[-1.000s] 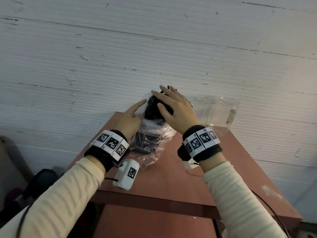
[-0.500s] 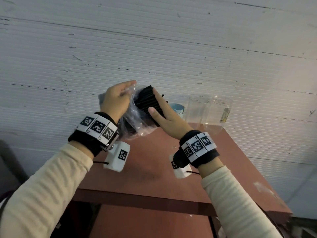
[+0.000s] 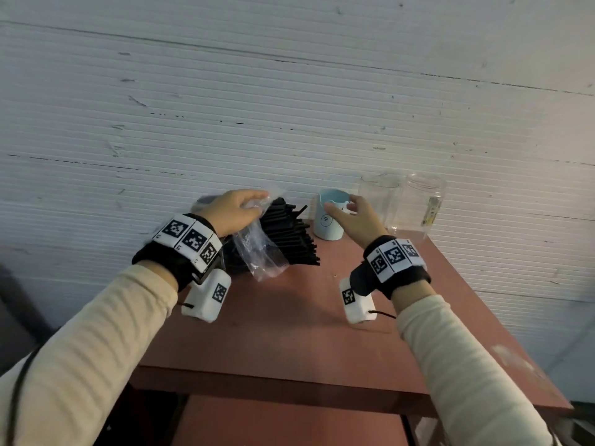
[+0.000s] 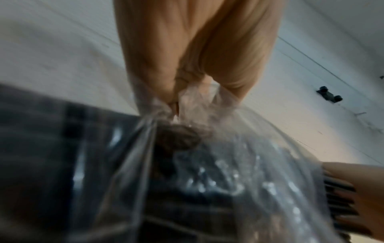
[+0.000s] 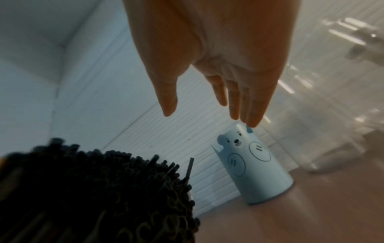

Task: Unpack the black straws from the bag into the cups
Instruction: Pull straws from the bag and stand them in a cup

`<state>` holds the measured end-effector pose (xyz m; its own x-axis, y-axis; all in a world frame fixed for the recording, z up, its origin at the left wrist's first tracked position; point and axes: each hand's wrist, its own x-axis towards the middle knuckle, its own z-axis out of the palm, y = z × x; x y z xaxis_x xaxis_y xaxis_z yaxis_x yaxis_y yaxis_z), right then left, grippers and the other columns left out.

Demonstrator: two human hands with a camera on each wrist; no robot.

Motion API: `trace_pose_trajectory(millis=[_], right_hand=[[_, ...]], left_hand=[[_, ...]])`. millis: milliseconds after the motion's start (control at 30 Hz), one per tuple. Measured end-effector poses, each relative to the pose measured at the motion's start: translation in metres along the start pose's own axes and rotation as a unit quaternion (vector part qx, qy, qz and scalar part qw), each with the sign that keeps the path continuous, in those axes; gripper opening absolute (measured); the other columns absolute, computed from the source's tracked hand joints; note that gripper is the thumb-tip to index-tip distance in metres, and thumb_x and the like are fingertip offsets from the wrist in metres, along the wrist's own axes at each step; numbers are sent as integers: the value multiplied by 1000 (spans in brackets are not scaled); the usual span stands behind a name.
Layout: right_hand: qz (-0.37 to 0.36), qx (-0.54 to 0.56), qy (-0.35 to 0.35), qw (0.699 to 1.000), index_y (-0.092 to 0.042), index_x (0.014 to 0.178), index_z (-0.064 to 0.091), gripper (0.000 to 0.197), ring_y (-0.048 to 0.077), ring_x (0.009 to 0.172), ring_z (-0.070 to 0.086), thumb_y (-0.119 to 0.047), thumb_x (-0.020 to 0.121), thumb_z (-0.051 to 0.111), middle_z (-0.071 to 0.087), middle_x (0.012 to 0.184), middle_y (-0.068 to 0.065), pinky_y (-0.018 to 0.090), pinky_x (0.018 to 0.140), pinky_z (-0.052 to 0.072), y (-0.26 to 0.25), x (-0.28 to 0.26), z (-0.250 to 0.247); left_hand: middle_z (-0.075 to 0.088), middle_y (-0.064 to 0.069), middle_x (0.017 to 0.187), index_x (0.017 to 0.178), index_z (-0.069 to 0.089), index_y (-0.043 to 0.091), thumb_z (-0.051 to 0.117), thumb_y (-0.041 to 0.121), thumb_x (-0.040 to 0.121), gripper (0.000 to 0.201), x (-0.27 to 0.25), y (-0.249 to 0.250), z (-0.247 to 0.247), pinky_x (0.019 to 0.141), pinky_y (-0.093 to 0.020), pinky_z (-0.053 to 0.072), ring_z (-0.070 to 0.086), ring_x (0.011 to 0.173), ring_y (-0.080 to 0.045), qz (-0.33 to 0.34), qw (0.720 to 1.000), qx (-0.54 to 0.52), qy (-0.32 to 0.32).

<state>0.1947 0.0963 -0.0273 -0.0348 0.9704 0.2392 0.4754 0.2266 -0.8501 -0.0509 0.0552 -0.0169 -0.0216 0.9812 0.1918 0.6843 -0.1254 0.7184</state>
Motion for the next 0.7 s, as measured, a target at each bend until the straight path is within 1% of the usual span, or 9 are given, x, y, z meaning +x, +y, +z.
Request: trace_pose_trajectory(millis=[67,100,167,267,333,467,567,667,700], right_hand=[[38,-1,-3,999,-6,144,34,74,23,129,46,-41,87,67,45,143,9,27,93,39,5,15,2],[50,-3,-4,999,-4,143,34,74,24,127,48,-40,87,67,46,142,11,26,88,39,7,23,3],[62,-10,-1,998,-1,139,36,74,25,121,52,-40,86,69,50,138,14,28,83,41,11,42,9],[92,-7,20,995,-1,141,29,89,30,123,51,-43,78,76,46,138,16,37,96,48,19,66,21],[111,-6,35,993,-2,142,26,97,32,125,49,-44,74,79,44,138,16,44,102,46,23,79,28],[126,-42,45,990,-4,145,23,101,34,125,49,-47,73,78,45,138,17,47,103,45,29,97,39],[122,-62,50,989,-6,143,28,91,35,119,54,-44,76,76,51,134,17,47,99,48,34,105,42],[109,-59,46,991,-7,138,32,82,33,114,57,-41,77,76,55,129,15,45,97,49,31,100,39],[101,-51,44,993,-7,139,31,81,33,116,56,-39,79,76,53,130,14,44,98,48,30,97,37]], left_hand=[[47,-3,145,135,52,33,57,25,96,41,4,-3,7,82,-18,43,55,102,-9,-3,1000,-16,-7],[47,-5,145,135,52,33,58,24,95,42,6,-4,11,90,-22,44,54,110,-12,-4,1000,-22,-10],[47,-6,145,136,52,30,60,24,94,44,12,-6,16,105,-30,37,48,129,-18,-13,1000,-22,-15],[48,-4,145,137,51,28,63,24,92,47,18,-9,20,110,-34,34,46,132,-20,-22,999,-14,-23],[48,-2,145,138,50,28,64,24,92,48,21,-10,21,110,-36,37,48,130,-20,-25,999,-9,-24],[49,0,144,136,52,28,64,24,91,47,24,-12,25,105,-39,43,55,123,-23,-19,1000,10,-18],[49,1,144,137,51,29,63,24,92,47,25,-13,26,103,-32,43,55,122,-21,-20,1000,18,-12],[48,1,145,138,50,30,62,24,93,47,24,-12,26,96,-27,43,58,116,-18,-18,999,25,-11],[47,1,146,139,49,29,61,24,93,48,23,-12,26,96,-26,41,56,119,-18,-15,999,28,-13]])
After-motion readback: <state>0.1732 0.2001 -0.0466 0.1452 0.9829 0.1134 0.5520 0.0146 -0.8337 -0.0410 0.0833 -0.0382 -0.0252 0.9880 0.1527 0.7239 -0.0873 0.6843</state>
